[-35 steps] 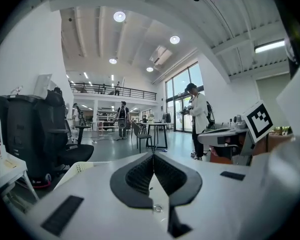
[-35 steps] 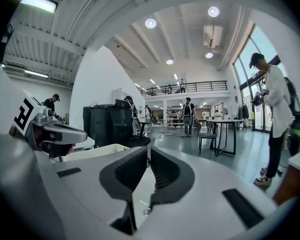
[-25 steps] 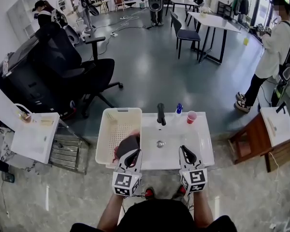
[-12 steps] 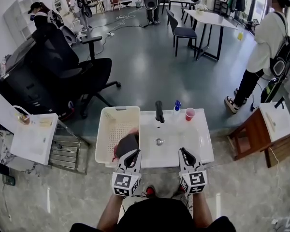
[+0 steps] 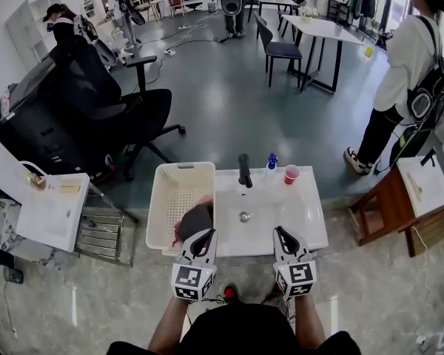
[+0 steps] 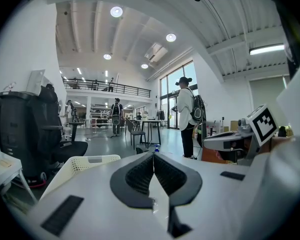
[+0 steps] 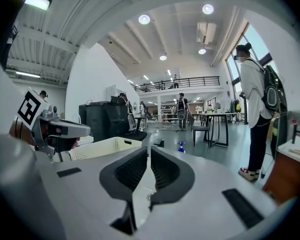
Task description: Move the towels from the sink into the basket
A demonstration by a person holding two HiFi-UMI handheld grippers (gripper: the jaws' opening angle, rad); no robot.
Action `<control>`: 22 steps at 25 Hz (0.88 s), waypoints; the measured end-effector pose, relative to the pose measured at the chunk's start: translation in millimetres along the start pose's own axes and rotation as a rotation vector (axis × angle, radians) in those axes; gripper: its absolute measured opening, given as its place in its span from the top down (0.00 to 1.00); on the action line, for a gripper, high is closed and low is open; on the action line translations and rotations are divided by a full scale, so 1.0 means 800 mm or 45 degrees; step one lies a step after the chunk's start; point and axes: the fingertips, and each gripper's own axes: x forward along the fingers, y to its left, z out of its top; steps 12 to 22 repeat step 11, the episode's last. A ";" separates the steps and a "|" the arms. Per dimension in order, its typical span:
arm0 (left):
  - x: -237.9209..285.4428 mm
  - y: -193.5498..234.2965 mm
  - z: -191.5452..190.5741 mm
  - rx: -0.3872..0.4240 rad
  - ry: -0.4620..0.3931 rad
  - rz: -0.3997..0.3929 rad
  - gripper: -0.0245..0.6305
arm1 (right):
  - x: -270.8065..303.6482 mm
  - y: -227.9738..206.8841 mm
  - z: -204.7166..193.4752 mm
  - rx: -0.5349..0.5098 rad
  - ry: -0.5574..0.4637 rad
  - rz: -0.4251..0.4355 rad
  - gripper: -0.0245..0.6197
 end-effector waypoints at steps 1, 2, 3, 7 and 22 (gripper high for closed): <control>0.000 -0.001 0.000 -0.001 0.001 0.001 0.95 | -0.001 0.000 0.000 0.000 0.000 0.001 0.89; -0.001 -0.002 -0.001 -0.002 0.001 0.002 0.95 | -0.001 0.000 0.000 0.000 -0.001 0.002 0.89; -0.001 -0.003 0.000 -0.003 0.000 0.002 0.95 | -0.002 -0.001 0.000 0.000 -0.001 0.003 0.89; -0.001 -0.003 0.001 -0.005 -0.005 0.003 0.95 | -0.002 0.000 -0.001 0.001 0.000 0.003 0.89; -0.001 -0.002 0.001 -0.004 -0.004 0.002 0.95 | -0.001 0.002 -0.003 0.002 0.005 0.005 0.89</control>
